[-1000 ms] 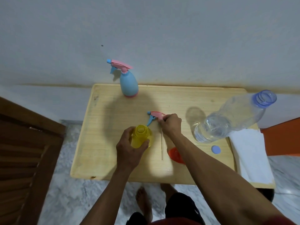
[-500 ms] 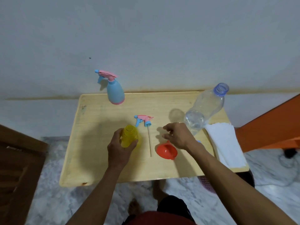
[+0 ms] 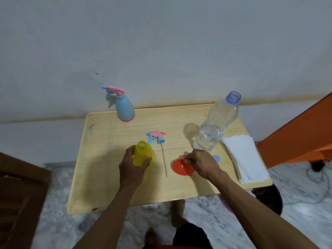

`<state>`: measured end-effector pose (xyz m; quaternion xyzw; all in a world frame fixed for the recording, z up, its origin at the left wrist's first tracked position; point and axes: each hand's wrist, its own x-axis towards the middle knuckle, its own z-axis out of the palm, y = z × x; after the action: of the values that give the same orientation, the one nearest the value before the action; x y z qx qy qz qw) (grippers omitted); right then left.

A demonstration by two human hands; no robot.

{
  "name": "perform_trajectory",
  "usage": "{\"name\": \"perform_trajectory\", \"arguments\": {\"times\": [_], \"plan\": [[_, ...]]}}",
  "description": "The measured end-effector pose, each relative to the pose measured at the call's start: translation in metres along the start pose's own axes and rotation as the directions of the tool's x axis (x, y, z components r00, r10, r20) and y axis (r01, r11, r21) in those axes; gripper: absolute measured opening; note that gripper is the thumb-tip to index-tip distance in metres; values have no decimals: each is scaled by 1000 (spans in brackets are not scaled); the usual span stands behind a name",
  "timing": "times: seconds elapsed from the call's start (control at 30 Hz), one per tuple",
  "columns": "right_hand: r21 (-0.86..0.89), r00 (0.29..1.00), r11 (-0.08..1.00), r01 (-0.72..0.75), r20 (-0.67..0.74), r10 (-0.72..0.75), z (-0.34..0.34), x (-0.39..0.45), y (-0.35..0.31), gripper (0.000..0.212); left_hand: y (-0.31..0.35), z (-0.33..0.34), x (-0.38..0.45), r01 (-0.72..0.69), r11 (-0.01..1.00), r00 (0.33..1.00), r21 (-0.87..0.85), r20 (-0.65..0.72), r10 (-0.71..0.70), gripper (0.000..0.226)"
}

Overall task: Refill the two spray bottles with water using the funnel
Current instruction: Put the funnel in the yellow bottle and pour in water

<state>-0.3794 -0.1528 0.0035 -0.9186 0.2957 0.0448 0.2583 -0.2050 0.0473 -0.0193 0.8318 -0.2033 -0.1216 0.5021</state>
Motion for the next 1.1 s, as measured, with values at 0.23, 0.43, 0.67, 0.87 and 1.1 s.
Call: {"name": "perform_trajectory", "arguments": {"times": [0.23, 0.43, 0.67, 0.87, 1.1], "plan": [[449, 925, 888, -98, -288, 247, -37, 5, -33, 21, 0, -2, 0, 2, 1000, 1000, -8, 8, -2, 62], [847, 884, 529, -55, -205, 420, -92, 23, -107, 25, 0, -3, 0, 15, 1000, 1000, 2, 8, -15, 63], [921, 935, 357, -155, 21, 353, -79, 34, -153, 26, 0, -6, 0, 18, 1000, 1000, 19, 14, -18, 67], [907, 922, 378, -185, 27, 386, -67, 38, -152, 25, 4, -10, 0, 21, 1000, 999, 20, 36, -22, 67], [891, 923, 392, -229, 71, 378, -53, 38, -144, 24, 4, -10, 0, 36, 998, 998, 43, 51, -38, 70]]}}
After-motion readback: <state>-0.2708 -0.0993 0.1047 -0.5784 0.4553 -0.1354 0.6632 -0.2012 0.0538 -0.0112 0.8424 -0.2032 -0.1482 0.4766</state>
